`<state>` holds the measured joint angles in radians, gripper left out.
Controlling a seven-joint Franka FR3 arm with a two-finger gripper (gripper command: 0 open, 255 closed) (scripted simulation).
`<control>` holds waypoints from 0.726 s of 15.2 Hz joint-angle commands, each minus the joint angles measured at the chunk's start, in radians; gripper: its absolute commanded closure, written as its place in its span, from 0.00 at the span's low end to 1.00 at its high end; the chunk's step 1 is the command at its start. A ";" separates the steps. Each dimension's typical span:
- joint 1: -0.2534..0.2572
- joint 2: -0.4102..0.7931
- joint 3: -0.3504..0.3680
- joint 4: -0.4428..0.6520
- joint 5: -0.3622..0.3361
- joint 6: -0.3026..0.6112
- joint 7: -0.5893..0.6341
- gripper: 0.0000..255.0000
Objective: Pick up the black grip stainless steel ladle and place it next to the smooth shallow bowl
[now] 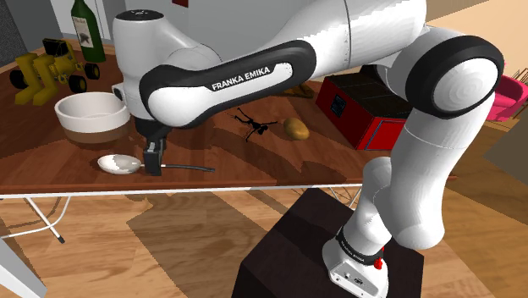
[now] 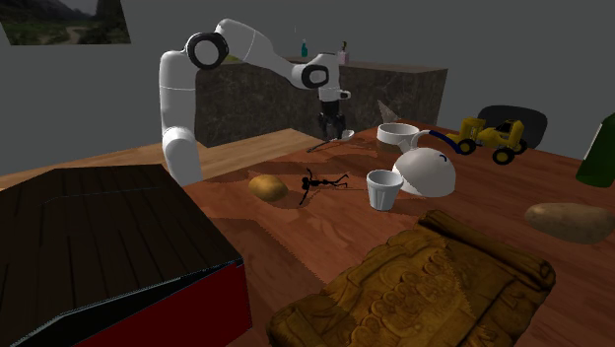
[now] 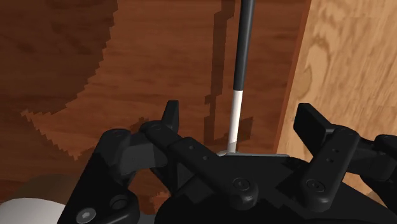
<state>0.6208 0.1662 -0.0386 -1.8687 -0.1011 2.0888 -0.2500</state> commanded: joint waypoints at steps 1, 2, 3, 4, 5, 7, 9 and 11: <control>0.002 -0.017 0.002 0.030 0.001 -0.048 -0.001 0.00; 0.004 -0.027 0.003 0.051 0.002 -0.078 -0.002 0.00; 0.005 -0.034 0.004 0.068 0.003 -0.103 -0.002 0.00; 0.005 -0.034 0.004 0.068 0.003 -0.103 -0.002 0.00; 0.005 -0.034 0.004 0.068 0.003 -0.103 -0.002 0.00; 0.005 -0.034 0.004 0.068 0.003 -0.103 -0.002 0.00; 0.005 -0.034 0.004 0.068 0.003 -0.103 -0.002 0.00; 0.005 -0.034 0.004 0.068 0.003 -0.103 -0.002 0.00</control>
